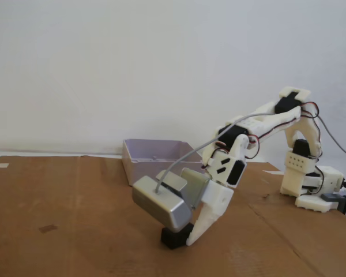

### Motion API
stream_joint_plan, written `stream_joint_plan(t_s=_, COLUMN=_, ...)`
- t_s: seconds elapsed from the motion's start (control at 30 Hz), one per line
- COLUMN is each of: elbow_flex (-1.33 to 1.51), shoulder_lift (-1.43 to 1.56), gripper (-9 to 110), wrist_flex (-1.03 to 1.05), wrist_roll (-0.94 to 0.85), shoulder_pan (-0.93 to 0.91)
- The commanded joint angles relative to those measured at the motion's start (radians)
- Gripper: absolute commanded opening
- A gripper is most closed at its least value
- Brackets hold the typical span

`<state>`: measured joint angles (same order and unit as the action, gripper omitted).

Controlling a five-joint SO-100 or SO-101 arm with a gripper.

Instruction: Grasp a block and put it in the box.

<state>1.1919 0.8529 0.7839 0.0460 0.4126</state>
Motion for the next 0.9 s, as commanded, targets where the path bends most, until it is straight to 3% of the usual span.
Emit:
stream_joint_plan(t_s=0.0, elbow_flex=-0.074, shoulder_lift=0.008, gripper=24, wrist_flex=-0.003, wrist_roll=0.0, shoulder_pan=0.003)
stream_joint_plan(t_s=0.27, elbow_flex=-0.069, shoulder_lift=0.008, gripper=0, wrist_flex=-0.003, wrist_roll=0.0, shoulder_pan=0.002)
stream_joint_plan(t_s=0.87, elbow_flex=-0.078, shoulder_lift=0.023, gripper=0, wrist_flex=-0.011, wrist_roll=-0.002, shoulder_pan=-0.008)
